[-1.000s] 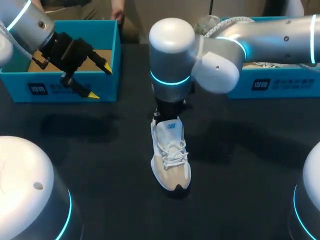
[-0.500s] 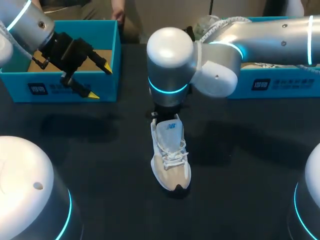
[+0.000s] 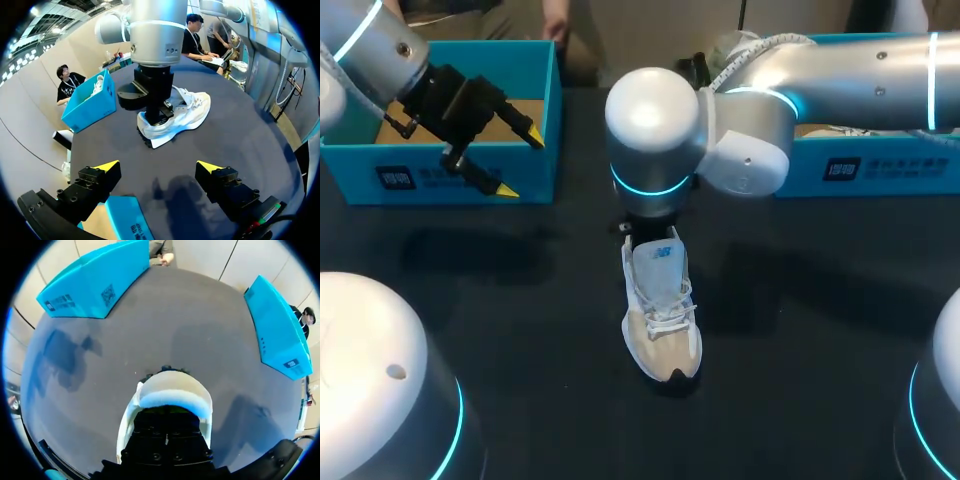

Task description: Take the shoe out of the shoebox, open the shoe tongue, remove and reinsert the insole, then place the shoe into the shoebox

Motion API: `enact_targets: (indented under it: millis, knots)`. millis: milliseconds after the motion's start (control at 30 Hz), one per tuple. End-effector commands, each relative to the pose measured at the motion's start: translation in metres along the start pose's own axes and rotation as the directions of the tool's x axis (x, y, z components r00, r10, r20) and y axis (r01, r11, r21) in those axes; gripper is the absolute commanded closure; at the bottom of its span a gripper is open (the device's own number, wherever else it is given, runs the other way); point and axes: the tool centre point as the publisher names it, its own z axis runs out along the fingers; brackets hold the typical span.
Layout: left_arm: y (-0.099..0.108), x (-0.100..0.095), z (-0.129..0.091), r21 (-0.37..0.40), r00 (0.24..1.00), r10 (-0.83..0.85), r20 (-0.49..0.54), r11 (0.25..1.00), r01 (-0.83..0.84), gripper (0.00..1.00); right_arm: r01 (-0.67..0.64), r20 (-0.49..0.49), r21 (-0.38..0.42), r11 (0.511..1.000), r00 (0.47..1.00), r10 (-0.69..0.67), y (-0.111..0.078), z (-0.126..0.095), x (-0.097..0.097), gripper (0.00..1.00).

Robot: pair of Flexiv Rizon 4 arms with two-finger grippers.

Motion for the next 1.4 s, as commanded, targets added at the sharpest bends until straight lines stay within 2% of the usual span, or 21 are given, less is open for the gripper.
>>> enact_targets:
  millis: [33, 333, 567, 833, 900, 933, 967, 1033, 1067, 1200, 1400]
  knots:
    - [0.000, 0.001, -0.001, -0.003, 1.000, 0.000, 0.000, 1.000, 0.000, 0.00, 0.003, 0.008, -0.005, 1.000, 1.000, -0.003, 0.000, 0.005, 0.001, 1.00]
    - [0.000, 0.001, -0.001, -0.003, 1.000, 0.000, 0.000, 1.000, 0.000, 0.00, 0.000, 0.023, 0.035, 0.999, 1.000, -0.001, -0.005, 0.025, 0.002, 1.00]
    - [0.000, 0.001, -0.001, -0.003, 1.000, 0.000, 0.000, 1.000, 0.000, 0.00, -0.001, 0.019, 0.049, 0.999, 1.000, 0.000, -0.007, 0.028, 0.003, 1.00]
    - [0.000, 0.001, -0.001, -0.003, 1.000, 0.000, 0.000, 1.000, 0.000, 0.00, 0.015, 0.046, 0.139, 0.990, 0.999, -0.022, -0.011, 0.000, 0.000, 1.00]
    - [0.000, 0.001, -0.001, -0.003, 1.000, 0.000, 0.000, 1.000, 0.000, 0.00, 0.017, 0.042, 0.134, 0.991, 0.999, -0.023, -0.013, -0.010, -0.001, 1.00]
    - [0.000, 0.001, -0.001, -0.003, 1.000, 0.000, 0.000, 1.000, 0.000, 0.00, 0.015, 0.039, 0.173, 0.985, 0.999, -0.022, -0.014, -0.013, -0.001, 1.00]
    - [0.000, 0.001, -0.001, -0.003, 1.000, 0.000, 0.000, 1.000, 0.000, 0.00, 0.020, 0.043, 0.159, 0.987, 0.999, -0.027, -0.015, -0.017, -0.002, 1.00]
    - [0.000, 0.001, -0.001, -0.003, 1.000, 0.000, 0.000, 1.000, 0.000, 0.00, 0.025, 0.039, 0.224, 0.974, 0.999, -0.035, -0.019, -0.022, -0.002, 1.00]
    - [0.000, 0.001, -0.001, -0.003, 1.000, 0.000, 0.000, 1.000, 0.000, 0.00, 0.027, 0.041, 0.225, 0.974, 0.998, -0.037, -0.021, -0.026, -0.002, 1.00]
    - [0.000, 0.001, -0.001, -0.003, 1.000, 0.000, 0.000, 1.000, 0.000, 0.00, 0.007, 0.024, 0.325, 0.946, 1.000, -0.015, -0.033, -0.037, -0.002, 1.00]
    - [0.000, 0.001, -0.001, -0.003, 1.000, 0.000, 0.000, 1.000, 0.000, 0.00, -0.051, 0.016, 0.403, 0.914, 0.999, 0.048, -0.051, -0.052, -0.001, 1.00]
